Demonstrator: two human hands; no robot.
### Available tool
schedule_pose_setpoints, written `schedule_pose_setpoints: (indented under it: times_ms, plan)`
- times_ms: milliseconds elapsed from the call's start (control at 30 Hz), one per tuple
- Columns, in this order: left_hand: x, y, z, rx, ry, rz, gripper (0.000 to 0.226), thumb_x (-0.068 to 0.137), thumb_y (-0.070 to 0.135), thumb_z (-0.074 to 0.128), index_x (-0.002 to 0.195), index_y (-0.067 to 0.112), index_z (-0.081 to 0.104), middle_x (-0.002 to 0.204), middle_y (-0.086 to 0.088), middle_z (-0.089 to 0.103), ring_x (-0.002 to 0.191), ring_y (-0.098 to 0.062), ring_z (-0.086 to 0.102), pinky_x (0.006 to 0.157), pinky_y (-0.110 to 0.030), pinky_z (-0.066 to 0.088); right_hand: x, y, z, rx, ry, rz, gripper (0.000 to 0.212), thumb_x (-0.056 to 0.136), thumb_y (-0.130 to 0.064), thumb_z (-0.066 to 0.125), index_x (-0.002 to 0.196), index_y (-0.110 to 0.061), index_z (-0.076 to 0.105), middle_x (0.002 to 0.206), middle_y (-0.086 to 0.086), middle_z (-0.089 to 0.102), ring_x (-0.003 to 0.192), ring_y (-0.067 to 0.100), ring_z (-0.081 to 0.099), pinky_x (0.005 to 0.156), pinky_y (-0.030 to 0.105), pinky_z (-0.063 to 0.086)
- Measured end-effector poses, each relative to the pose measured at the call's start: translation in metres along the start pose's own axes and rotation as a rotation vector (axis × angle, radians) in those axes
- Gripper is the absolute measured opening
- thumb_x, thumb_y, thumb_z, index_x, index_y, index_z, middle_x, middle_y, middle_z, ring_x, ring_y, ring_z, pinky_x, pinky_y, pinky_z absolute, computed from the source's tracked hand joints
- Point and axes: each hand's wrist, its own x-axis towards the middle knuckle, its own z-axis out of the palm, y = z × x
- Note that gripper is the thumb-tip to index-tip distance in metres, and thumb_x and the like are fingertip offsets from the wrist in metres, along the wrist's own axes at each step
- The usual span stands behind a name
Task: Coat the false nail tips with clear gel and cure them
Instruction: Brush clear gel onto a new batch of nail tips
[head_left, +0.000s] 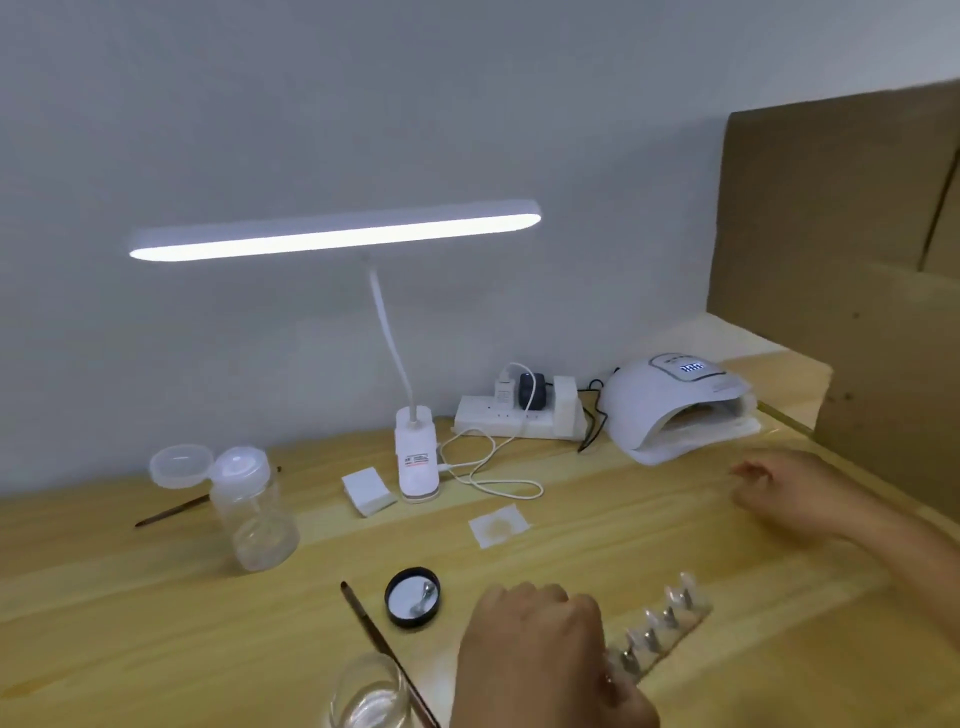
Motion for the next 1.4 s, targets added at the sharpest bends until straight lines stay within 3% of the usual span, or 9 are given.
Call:
schedule_pose_setpoints:
  times_ms: [67, 133, 267, 400, 600, 800, 1000, 1233, 1400]
  plan:
    - [0.039, 0.014, 0.031, -0.094, -0.017, -0.131, 0.027, 0.078, 0.040, 0.051, 0.093, 0.021, 0.064, 0.099, 0.001, 0.065, 0.096, -0.022, 0.057, 0.083, -0.029, 0.032, 0.038, 0.009, 0.007, 0.028, -0.006, 0.073, 0.027, 0.094, -0.022, 0.061, 0.120, -0.022, 0.065, 0.122, 0.005, 0.066, 0.103, 0.022, 0.062, 0.086, 0.036, 0.049]
    - [0.071, 0.015, 0.064, -0.129, -0.001, -0.210, 0.027, 0.078, 0.041, 0.048, 0.090, 0.021, 0.062, 0.099, -0.001, 0.064, 0.097, -0.024, 0.056, 0.077, -0.031, 0.028, 0.069, 0.010, 0.019, 0.057, 0.052, 0.095, 0.037, 0.098, -0.016, 0.055, 0.135, -0.012, 0.056, 0.134, 0.014, 0.059, 0.115, 0.029, 0.058, 0.090, 0.036, 0.045]
    - [0.124, 0.015, 0.096, -0.243, 0.040, -0.293, 0.025, 0.076, 0.038, 0.048, 0.086, 0.020, 0.063, 0.095, -0.002, 0.065, 0.096, -0.026, 0.055, 0.074, -0.032, 0.024, 0.118, 0.012, 0.029, 0.190, 0.251, 0.234, 0.031, 0.100, -0.011, 0.048, 0.126, 0.001, 0.057, 0.127, 0.027, 0.059, 0.114, 0.041, 0.056, 0.092, 0.040, 0.044]
    - [0.162, 0.025, 0.106, -0.284, 0.097, -0.296, 0.023, 0.074, 0.035, 0.050, 0.079, 0.018, 0.065, 0.088, -0.004, 0.065, 0.088, -0.028, 0.053, 0.075, -0.035, 0.025, 0.145, 0.010, 0.033, 0.113, 0.248, 0.409, 0.040, 0.102, -0.031, 0.045, 0.134, -0.010, 0.053, 0.136, 0.018, 0.055, 0.127, 0.037, 0.050, 0.107, 0.043, 0.035]
    - [0.193, 0.020, 0.108, -0.193, -0.017, -0.266, 0.026, 0.083, 0.040, 0.051, 0.096, 0.023, 0.066, 0.105, 0.001, 0.064, 0.106, -0.022, 0.054, 0.087, -0.034, 0.030, 0.160, 0.016, 0.046, -0.036, 0.312, 0.505, 0.039, 0.100, -0.029, 0.044, 0.121, -0.004, 0.064, 0.140, 0.013, 0.054, 0.128, 0.030, 0.051, 0.104, 0.031, 0.033]
    - [0.198, 0.015, 0.105, -0.245, -0.037, -0.274, 0.018, 0.078, 0.042, 0.054, 0.087, 0.029, 0.063, 0.092, 0.007, 0.056, 0.105, -0.019, 0.055, 0.079, -0.033, 0.026, 0.146, 0.017, 0.058, -0.105, 0.482, 0.375, 0.033, 0.098, -0.036, 0.053, 0.105, -0.007, 0.066, 0.117, 0.012, 0.064, 0.113, 0.029, 0.058, 0.091, 0.033, 0.037]
    - [0.204, 0.011, 0.106, -0.283, -0.021, -0.271, 0.011, 0.076, 0.042, 0.055, 0.081, 0.033, 0.057, 0.094, 0.010, 0.063, 0.101, -0.016, 0.057, 0.081, -0.032, 0.029, 0.122, 0.026, 0.049, 0.148, 0.511, 0.242, 0.022, 0.085, -0.028, 0.072, 0.089, -0.016, 0.055, 0.089, -0.003, 0.057, 0.091, 0.026, 0.056, 0.076, 0.033, 0.028]
    - [0.209, 0.020, 0.109, -0.293, -0.002, -0.277, 0.023, 0.080, 0.044, 0.055, 0.095, 0.029, 0.061, 0.100, 0.010, 0.061, 0.103, -0.016, 0.055, 0.083, -0.030, 0.031, 0.113, 0.034, 0.033, 0.071, 0.286, 0.071, 0.028, 0.082, -0.026, 0.074, 0.092, -0.015, 0.050, 0.101, 0.002, 0.058, 0.096, 0.026, 0.059, 0.080, 0.034, 0.042]
    - [0.206, 0.020, 0.107, -0.211, -0.052, -0.247, 0.026, 0.080, 0.042, 0.055, 0.100, 0.026, 0.061, 0.108, 0.006, 0.063, 0.106, -0.020, 0.057, 0.085, -0.031, 0.035, 0.104, 0.028, 0.024, 0.124, 0.202, -0.073, 0.016, 0.087, -0.015, 0.067, 0.076, -0.009, 0.057, 0.083, 0.000, 0.059, 0.077, 0.022, 0.057, 0.071, 0.031, 0.045]
